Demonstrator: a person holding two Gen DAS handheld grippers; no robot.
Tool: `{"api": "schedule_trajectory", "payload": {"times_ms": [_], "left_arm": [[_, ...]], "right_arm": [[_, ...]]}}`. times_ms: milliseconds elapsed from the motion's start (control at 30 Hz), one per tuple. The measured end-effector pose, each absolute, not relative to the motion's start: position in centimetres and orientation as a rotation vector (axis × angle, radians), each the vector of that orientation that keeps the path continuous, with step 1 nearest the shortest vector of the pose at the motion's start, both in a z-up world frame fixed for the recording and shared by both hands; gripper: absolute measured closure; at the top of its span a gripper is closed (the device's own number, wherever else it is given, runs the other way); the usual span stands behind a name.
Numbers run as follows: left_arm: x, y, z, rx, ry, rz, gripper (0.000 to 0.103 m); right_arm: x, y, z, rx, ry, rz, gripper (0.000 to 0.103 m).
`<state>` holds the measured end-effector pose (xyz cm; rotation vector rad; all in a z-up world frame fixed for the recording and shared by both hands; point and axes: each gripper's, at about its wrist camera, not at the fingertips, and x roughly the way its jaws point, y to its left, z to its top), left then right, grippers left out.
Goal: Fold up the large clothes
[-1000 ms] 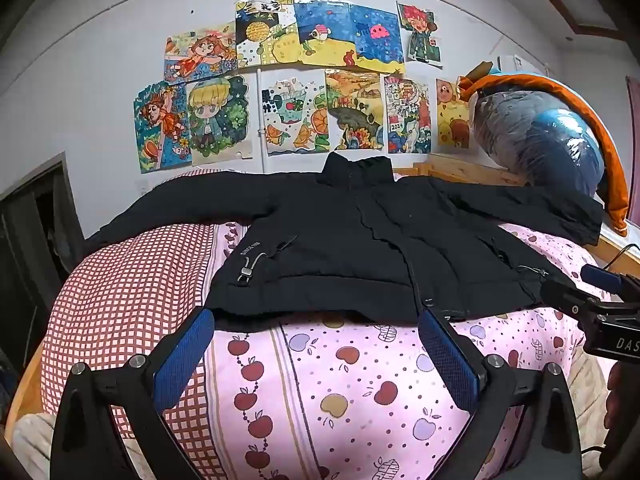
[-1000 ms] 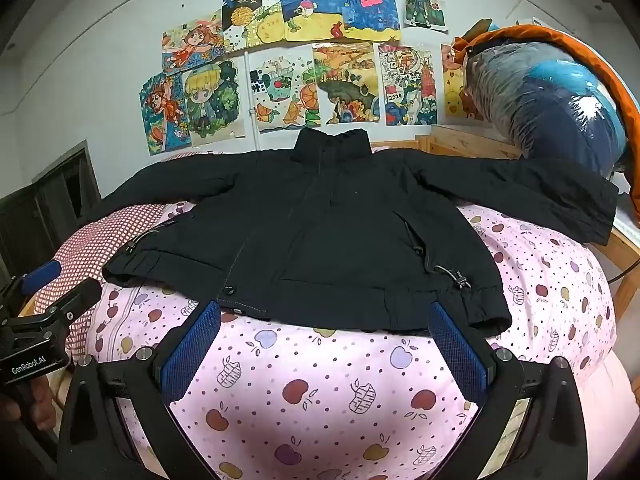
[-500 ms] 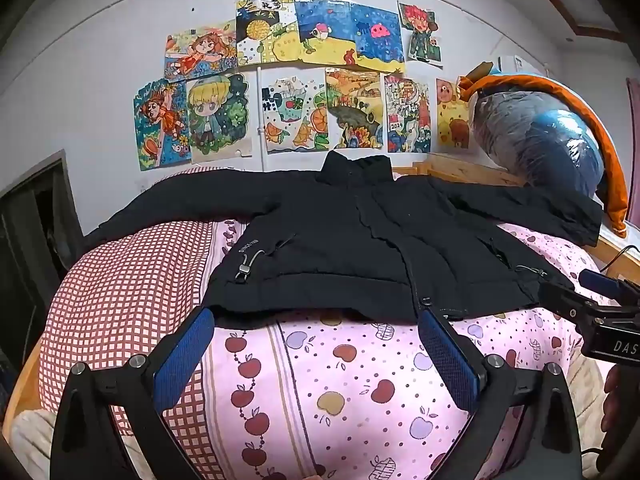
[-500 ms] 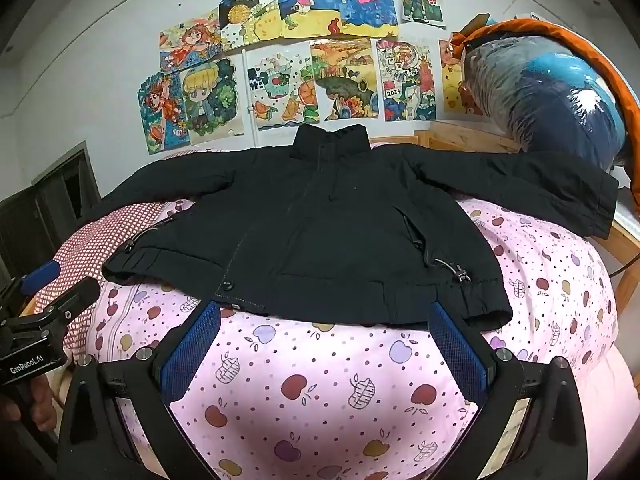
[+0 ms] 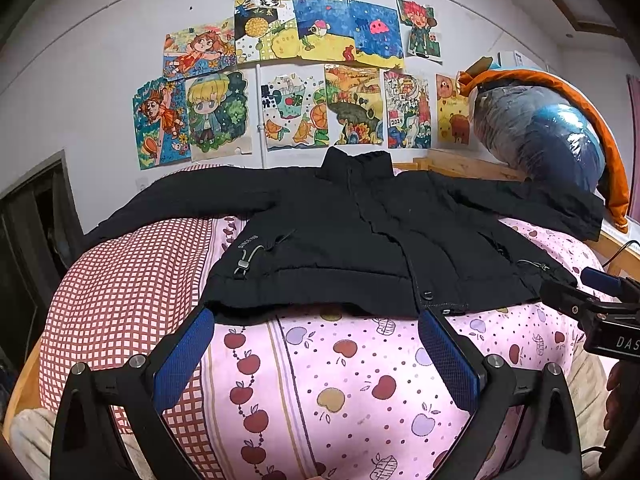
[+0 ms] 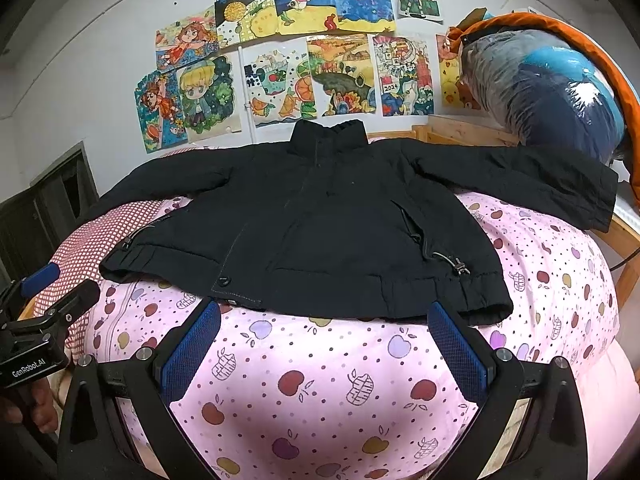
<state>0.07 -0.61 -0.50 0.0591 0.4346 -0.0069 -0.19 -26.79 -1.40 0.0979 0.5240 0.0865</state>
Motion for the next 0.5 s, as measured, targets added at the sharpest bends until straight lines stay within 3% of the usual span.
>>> {"api": "schedule_trajectory", "payload": {"times_ms": [500], "left_arm": [[0.17,-0.56,-0.91,0.062,0.438,-0.007,0.000]], "right_arm": [[-0.08,-26.87,-2.07,0.103,0.534,0.085,0.001]]}}
